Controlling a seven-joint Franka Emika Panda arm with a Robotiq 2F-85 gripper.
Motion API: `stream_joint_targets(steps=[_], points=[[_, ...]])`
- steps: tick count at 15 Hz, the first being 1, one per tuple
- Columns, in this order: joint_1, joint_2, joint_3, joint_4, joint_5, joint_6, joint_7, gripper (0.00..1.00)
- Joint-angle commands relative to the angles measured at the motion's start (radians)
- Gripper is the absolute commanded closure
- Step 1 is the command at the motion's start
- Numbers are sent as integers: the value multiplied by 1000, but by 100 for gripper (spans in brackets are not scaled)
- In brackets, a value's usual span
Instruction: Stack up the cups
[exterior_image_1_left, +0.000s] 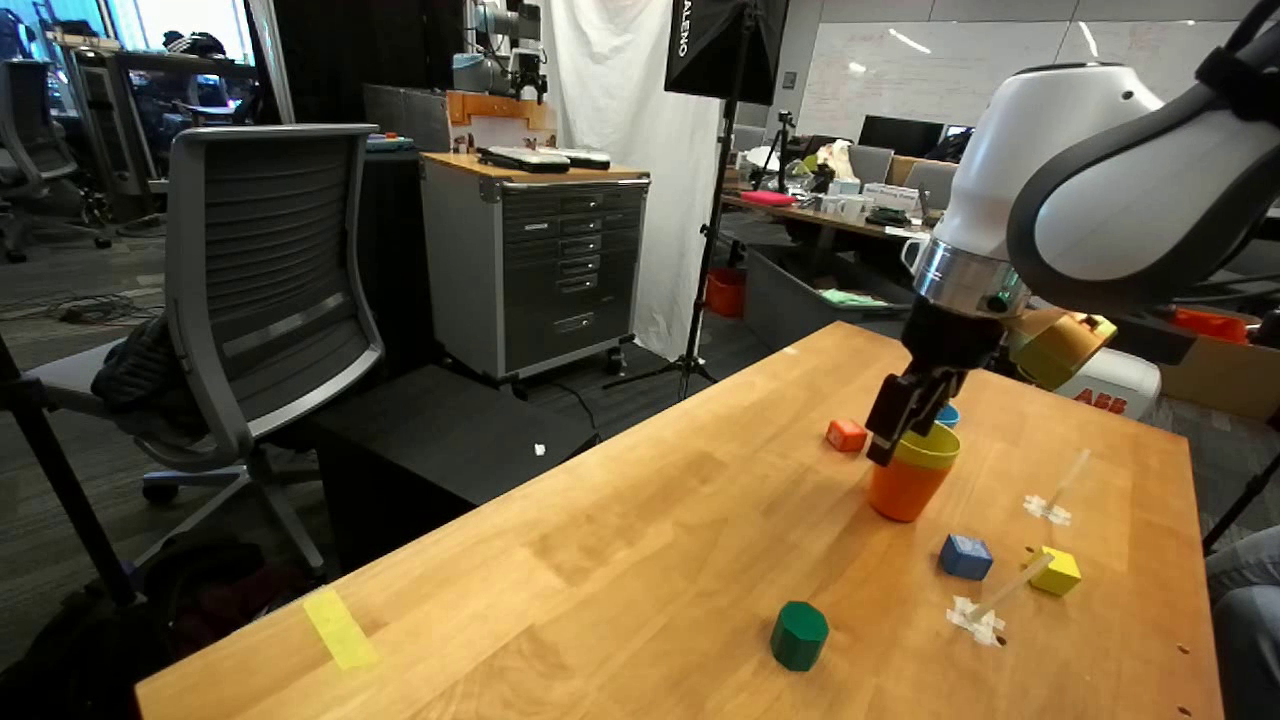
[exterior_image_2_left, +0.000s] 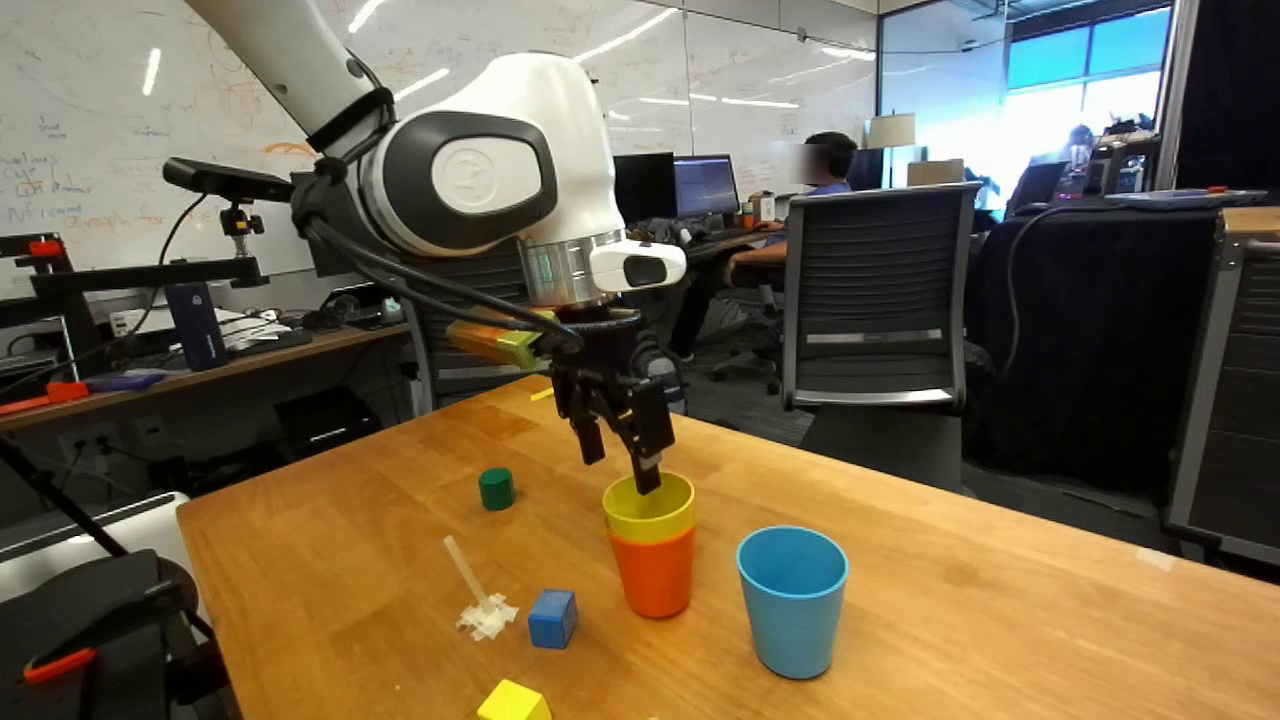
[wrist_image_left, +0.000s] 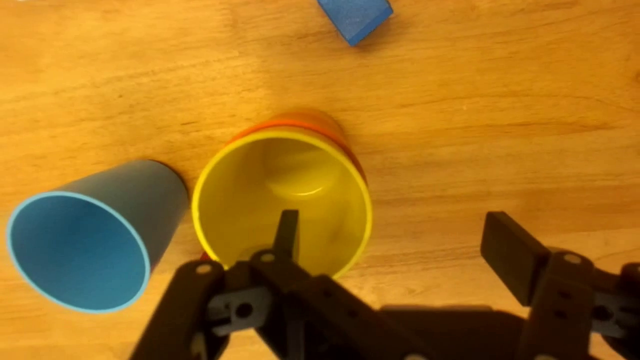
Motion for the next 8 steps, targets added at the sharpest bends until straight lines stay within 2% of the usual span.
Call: stream_joint_targets(steps=[1,4,8], points=[[-27,-62,13,-22,44,6,-40,4],[-54,-97,9,-20,87,0,-57,0],[-109,-123,-3,-5,167,-14,-102,0]])
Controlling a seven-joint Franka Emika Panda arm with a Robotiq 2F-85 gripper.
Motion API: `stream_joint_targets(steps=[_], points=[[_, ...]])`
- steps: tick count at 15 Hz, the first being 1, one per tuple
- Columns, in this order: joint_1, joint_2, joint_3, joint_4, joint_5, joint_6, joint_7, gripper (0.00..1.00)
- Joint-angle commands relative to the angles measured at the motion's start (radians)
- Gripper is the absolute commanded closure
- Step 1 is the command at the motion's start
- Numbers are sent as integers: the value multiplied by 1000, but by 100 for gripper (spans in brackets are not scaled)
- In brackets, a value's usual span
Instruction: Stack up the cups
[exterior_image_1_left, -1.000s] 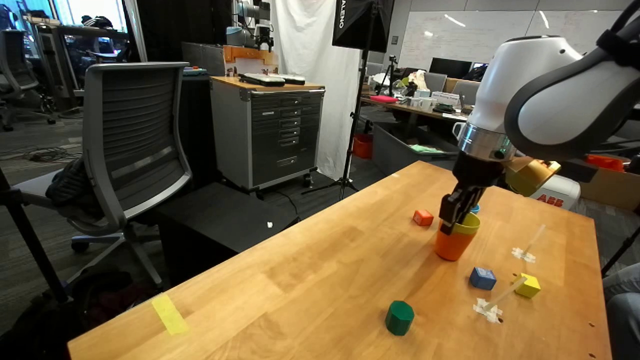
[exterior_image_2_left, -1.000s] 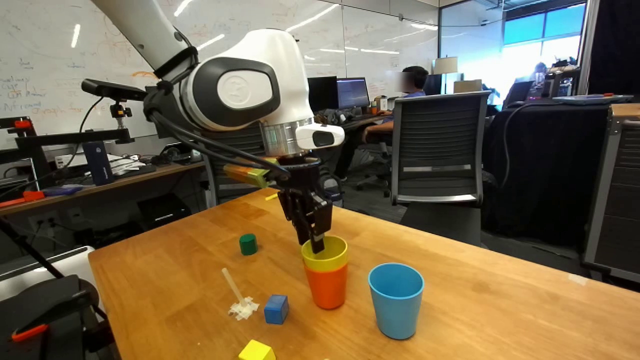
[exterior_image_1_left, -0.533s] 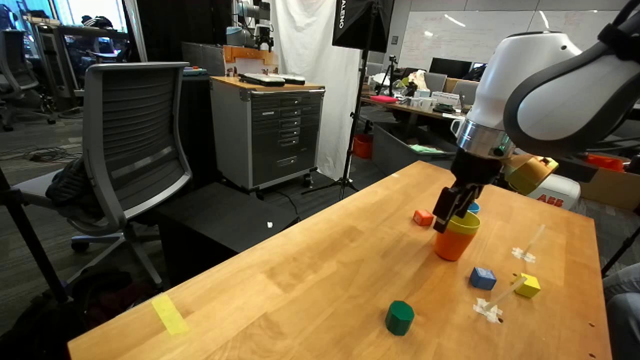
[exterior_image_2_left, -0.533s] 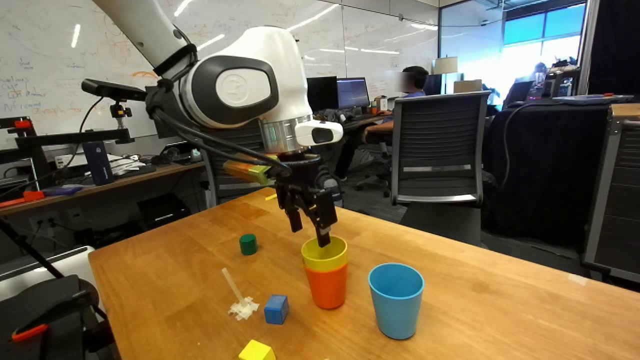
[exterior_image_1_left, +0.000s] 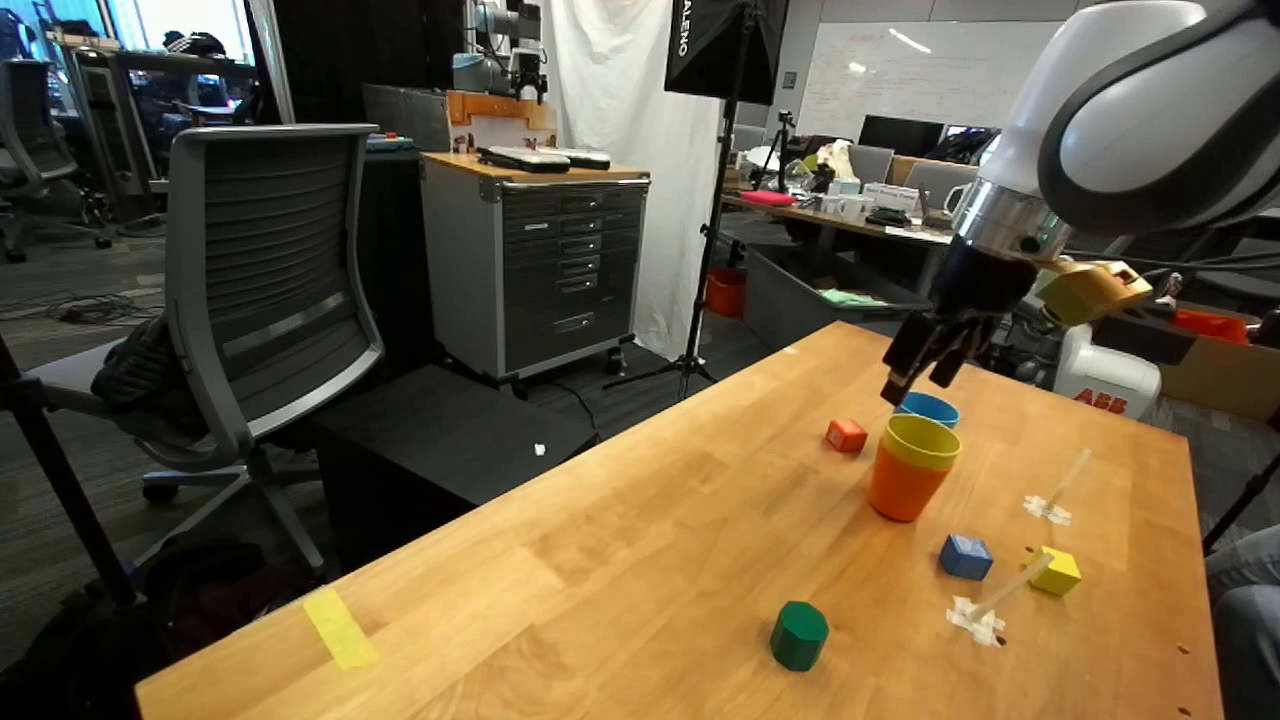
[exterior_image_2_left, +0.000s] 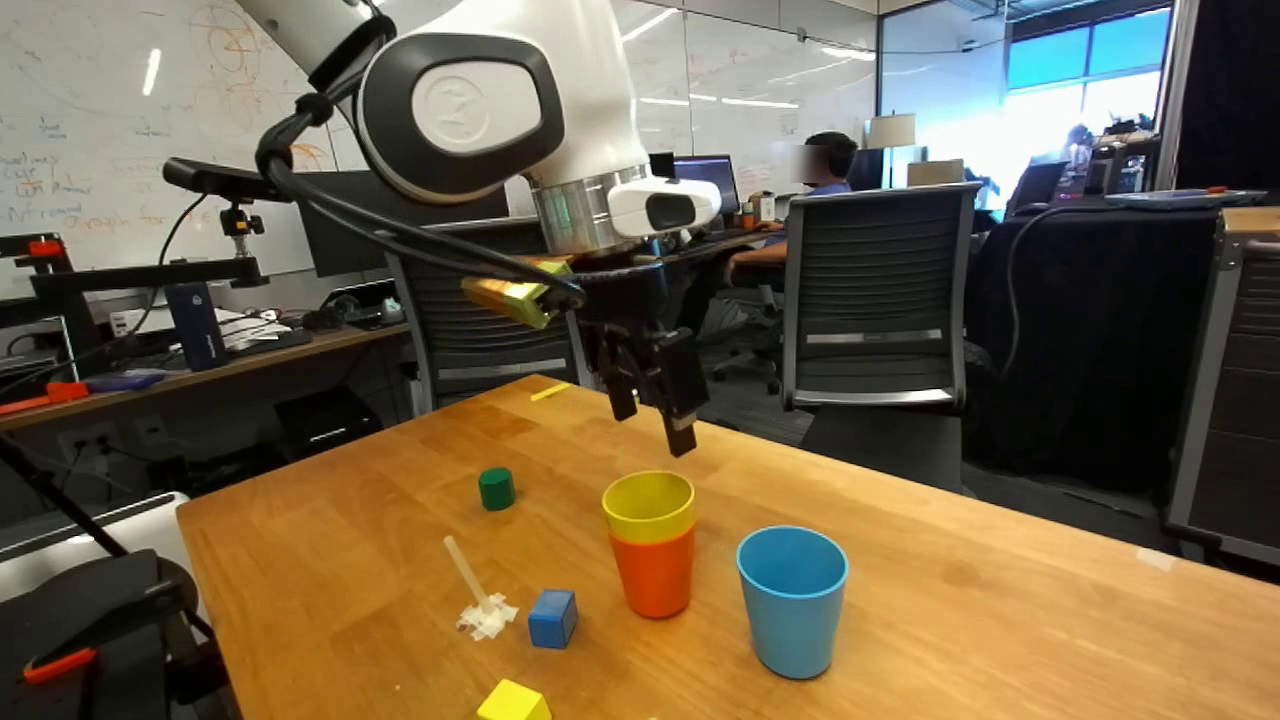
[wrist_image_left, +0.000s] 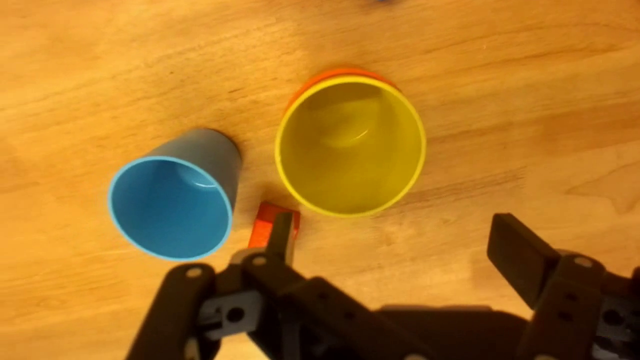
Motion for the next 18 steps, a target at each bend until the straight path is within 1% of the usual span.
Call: stream_joint_targets(steps=[1,4,6,9,12,14,18], points=[[-54,-45,-6,-3,80,-12,-65,0],[-89,-23,-27,19,107,-14,-70,0],[-117,1,-31,38,148,-9,-85,0],[-170,45,-12,79,260,-13,-133,0],[-211,104,15,145,378,-36,-178,0],[-223,141,27,188,416,-59,-180,0],[-218,214,39,267,419,-101,-155,0]])
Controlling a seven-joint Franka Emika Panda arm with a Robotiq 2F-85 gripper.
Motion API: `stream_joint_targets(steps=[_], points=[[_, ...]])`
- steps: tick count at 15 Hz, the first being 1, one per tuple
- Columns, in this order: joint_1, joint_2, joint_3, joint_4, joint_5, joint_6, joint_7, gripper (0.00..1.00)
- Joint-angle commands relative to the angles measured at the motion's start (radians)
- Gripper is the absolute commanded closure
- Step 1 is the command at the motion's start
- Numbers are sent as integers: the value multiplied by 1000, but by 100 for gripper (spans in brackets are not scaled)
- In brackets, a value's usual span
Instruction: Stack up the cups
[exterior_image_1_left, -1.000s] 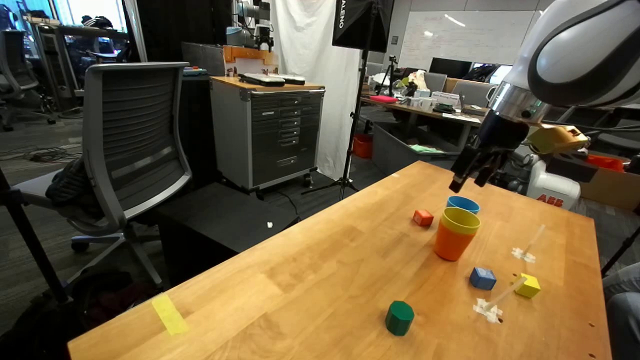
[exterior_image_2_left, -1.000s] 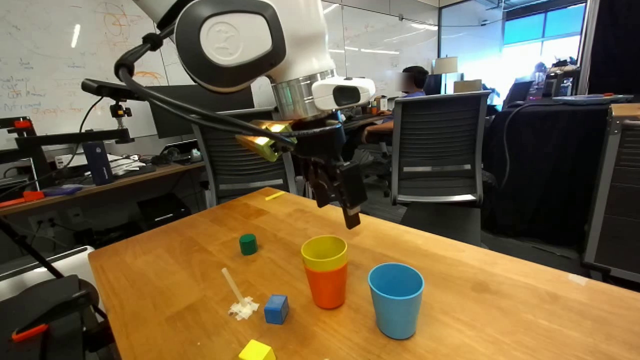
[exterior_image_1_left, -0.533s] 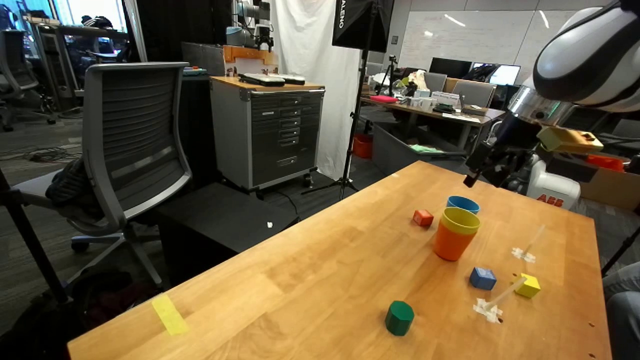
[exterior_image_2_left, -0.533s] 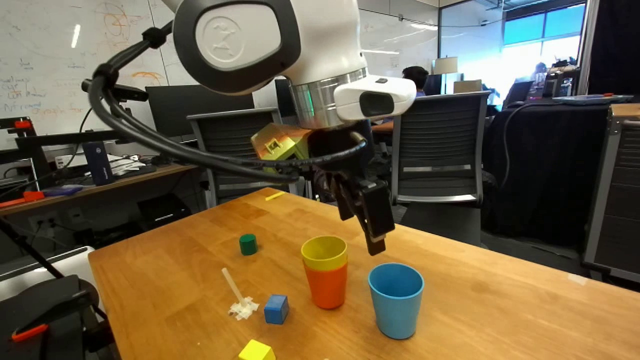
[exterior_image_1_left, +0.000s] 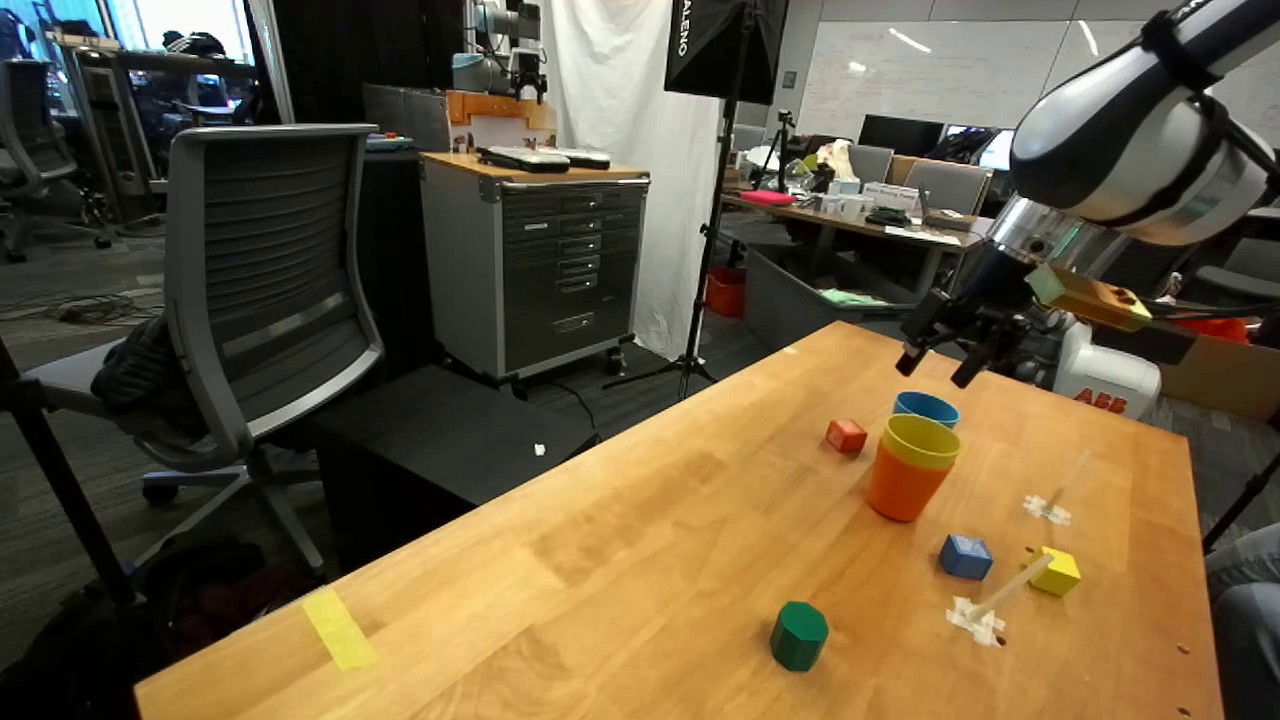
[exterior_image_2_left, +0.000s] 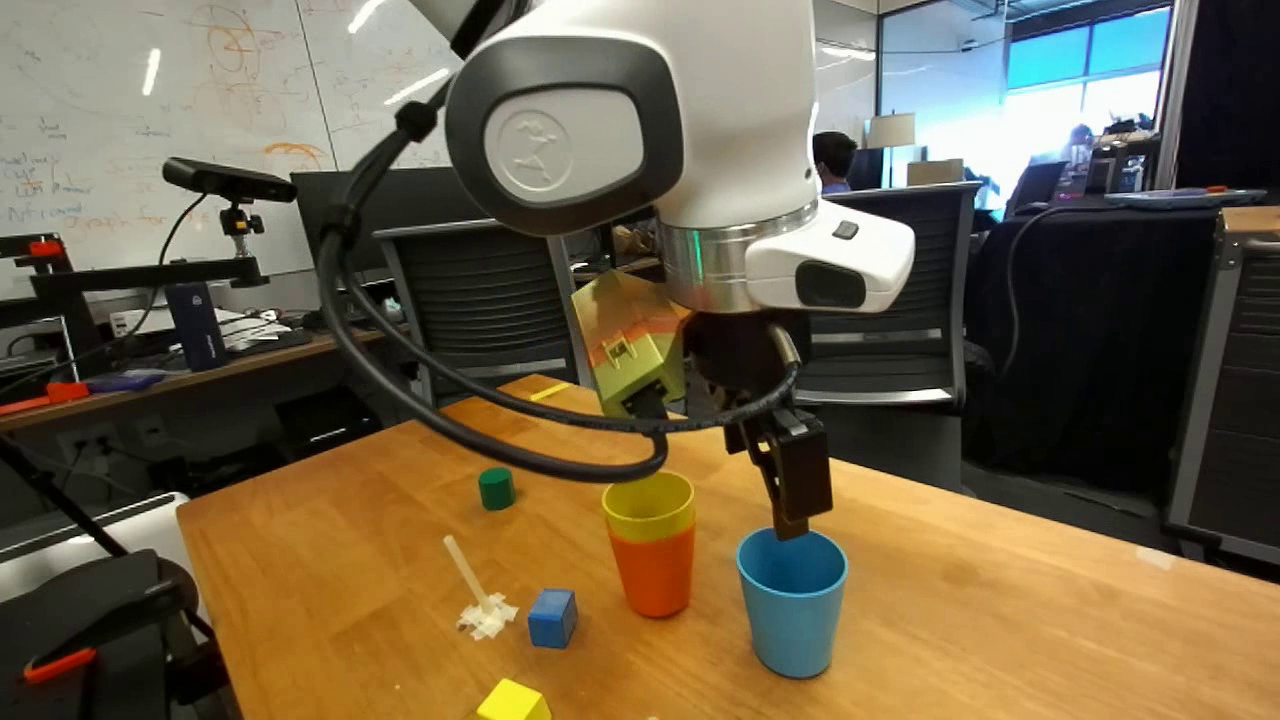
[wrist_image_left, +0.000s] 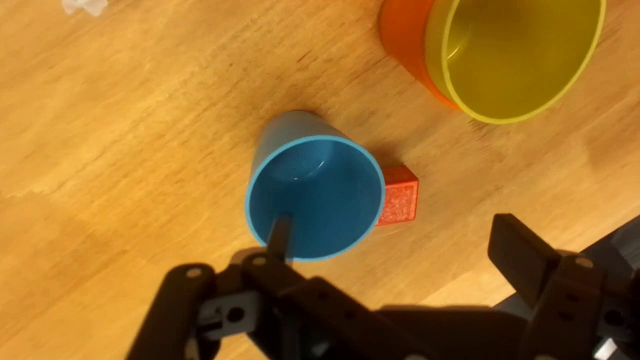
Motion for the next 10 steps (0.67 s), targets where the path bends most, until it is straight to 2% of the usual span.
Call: stream_joint_targets(steps=[1,5,8,9,10], points=[[-15,77,29,105,19,-58,1,0],[-8,132,38,156,3,-76,17,0],[20,152,18,163,-35,-73,54,0],[26,156,15,162,-47,-71,63,21],[31,157,14,159,-58,-67,71,26]])
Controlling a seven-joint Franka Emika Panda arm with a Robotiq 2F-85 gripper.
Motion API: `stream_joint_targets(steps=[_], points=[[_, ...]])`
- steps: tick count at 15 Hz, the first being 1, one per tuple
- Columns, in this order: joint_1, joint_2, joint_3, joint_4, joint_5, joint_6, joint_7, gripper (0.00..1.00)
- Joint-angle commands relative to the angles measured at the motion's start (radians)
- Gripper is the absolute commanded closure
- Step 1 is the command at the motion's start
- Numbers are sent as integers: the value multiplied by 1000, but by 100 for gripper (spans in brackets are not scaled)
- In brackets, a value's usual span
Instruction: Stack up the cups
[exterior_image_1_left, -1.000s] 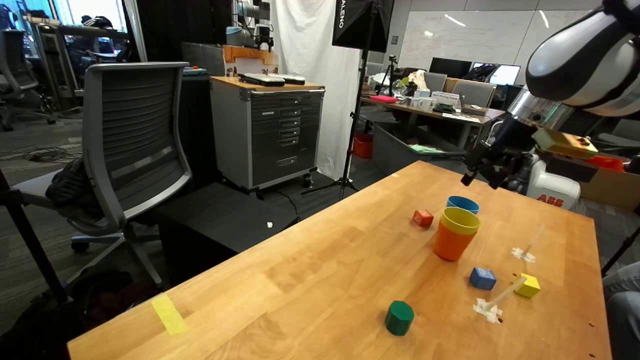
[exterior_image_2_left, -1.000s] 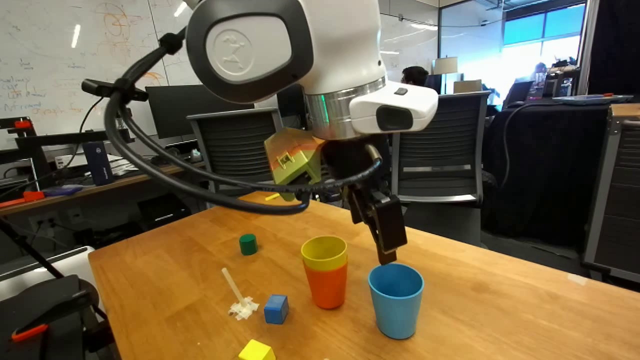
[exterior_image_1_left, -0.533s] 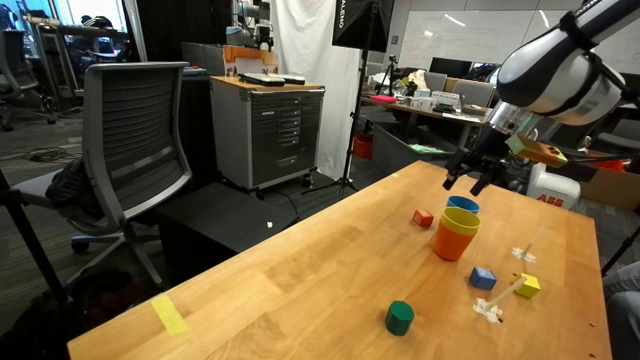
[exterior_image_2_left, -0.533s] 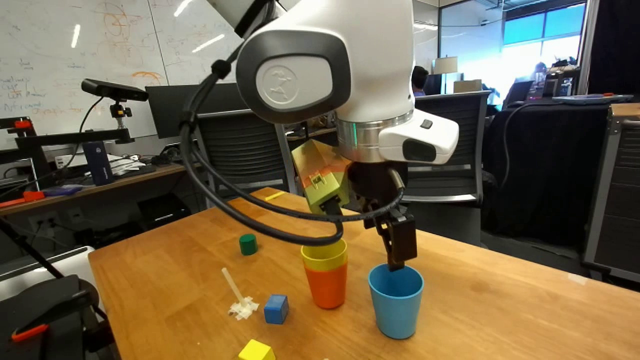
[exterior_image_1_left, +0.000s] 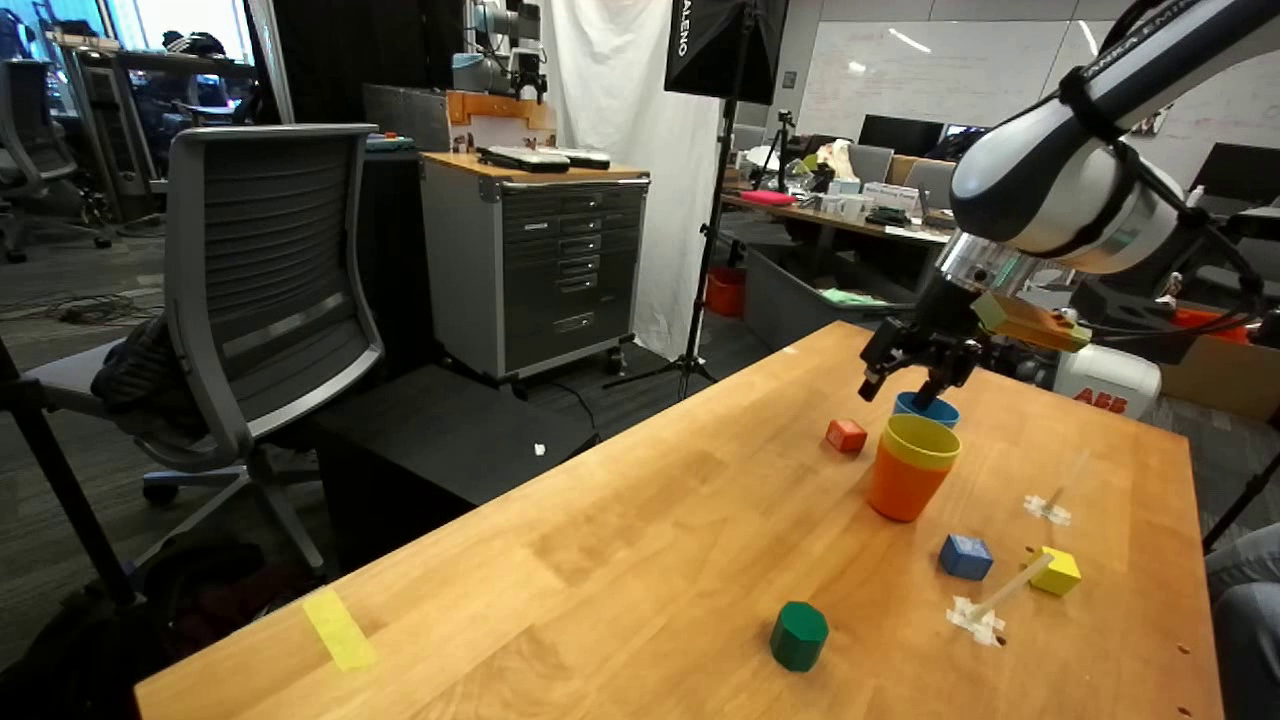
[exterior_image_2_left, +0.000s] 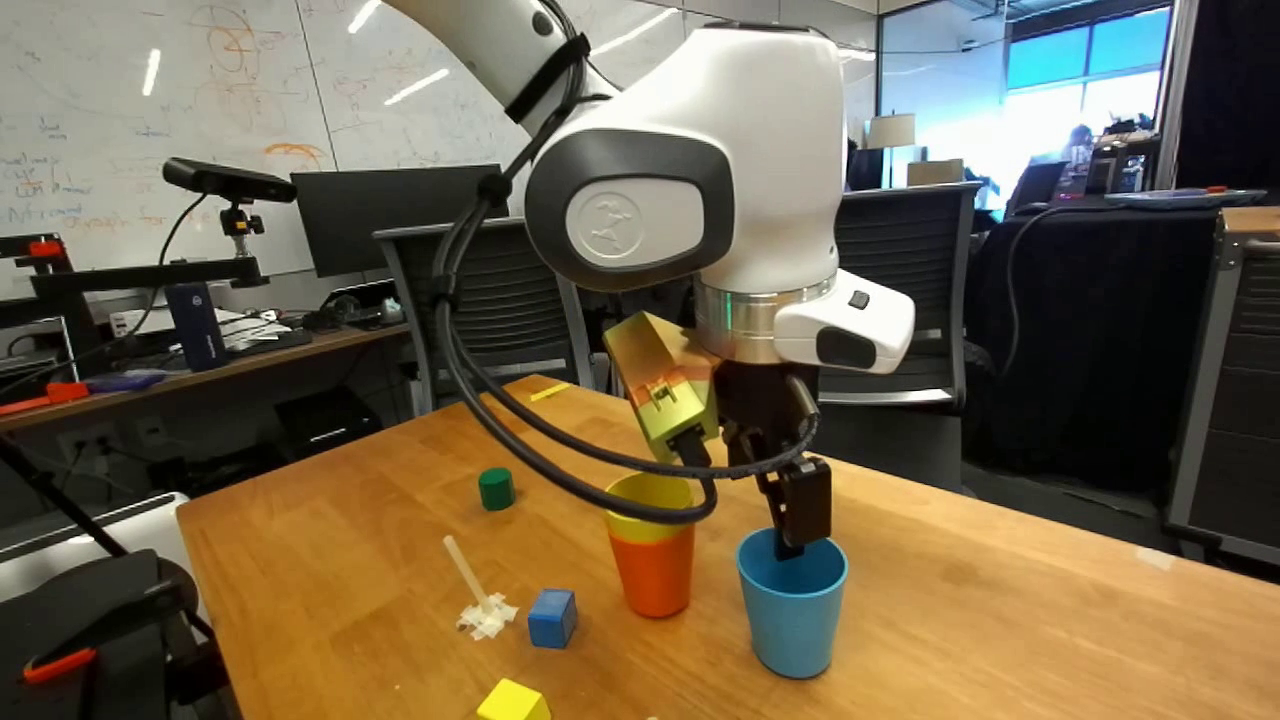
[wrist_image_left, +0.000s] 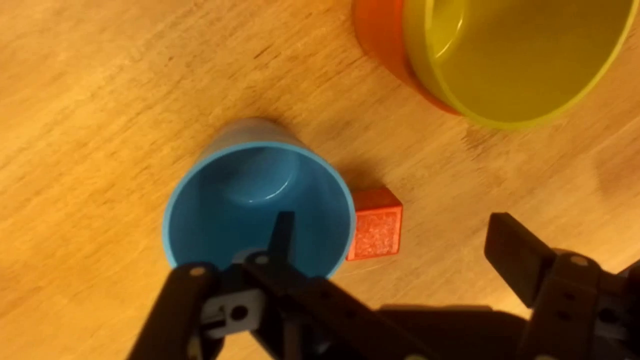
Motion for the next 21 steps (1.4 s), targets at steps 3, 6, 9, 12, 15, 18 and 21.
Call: stream_joint_targets(steps=[3,6,9,12,15,18,21], points=[[31,20,-14,27,-70,-19,70,49],[38,20,-14,26,-95,-29,80,73],[41,18,-9,25,-110,-38,74,95],[54,8,-21,18,-142,-43,81,99],[55,-2,-27,15,-164,-45,82,98],[56,-17,-26,3,-174,-41,79,99],[84,-37,-57,-11,-219,-48,123,99]])
